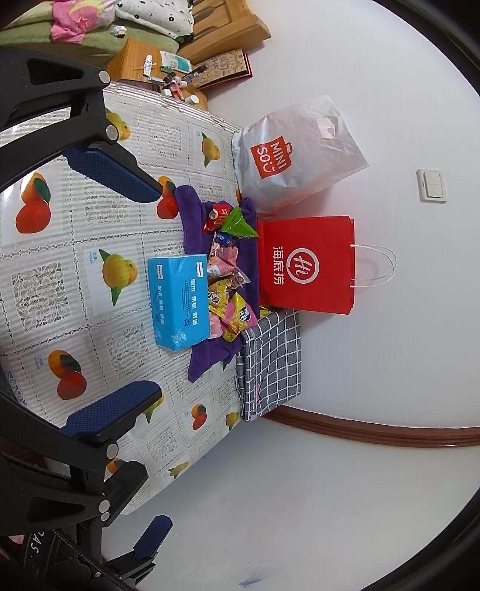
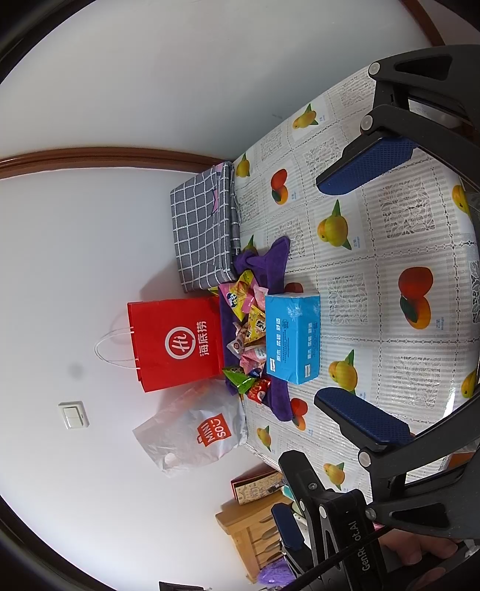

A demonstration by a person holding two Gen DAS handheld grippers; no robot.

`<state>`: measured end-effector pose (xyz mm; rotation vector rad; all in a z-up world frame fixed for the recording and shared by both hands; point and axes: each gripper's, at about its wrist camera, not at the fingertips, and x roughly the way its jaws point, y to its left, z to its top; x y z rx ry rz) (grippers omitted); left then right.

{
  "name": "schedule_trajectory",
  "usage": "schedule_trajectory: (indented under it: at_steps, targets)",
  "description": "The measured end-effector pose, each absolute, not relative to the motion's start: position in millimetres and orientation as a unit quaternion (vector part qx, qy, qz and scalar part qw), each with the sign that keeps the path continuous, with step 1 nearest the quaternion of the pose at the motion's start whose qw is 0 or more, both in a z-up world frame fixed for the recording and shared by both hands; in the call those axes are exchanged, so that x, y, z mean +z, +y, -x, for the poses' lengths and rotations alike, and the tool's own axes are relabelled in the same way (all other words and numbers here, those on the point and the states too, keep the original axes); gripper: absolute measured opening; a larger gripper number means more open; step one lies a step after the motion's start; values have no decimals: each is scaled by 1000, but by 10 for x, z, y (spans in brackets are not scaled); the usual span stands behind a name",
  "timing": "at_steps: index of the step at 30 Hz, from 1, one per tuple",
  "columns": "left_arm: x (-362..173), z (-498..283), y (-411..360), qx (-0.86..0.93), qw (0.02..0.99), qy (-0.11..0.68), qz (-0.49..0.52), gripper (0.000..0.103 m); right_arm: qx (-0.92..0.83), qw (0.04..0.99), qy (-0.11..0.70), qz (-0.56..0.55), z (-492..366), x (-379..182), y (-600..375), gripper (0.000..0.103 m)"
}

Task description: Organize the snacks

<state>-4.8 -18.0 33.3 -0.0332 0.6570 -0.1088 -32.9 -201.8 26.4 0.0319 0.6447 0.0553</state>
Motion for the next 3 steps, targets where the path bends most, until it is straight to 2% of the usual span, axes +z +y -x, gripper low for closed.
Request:
schedule_trajectory:
  at_steps: [3]
  targets:
    - [326,49,-195,-54,945,322,16,98,27,948,316,-16,329,265,-2017,103]
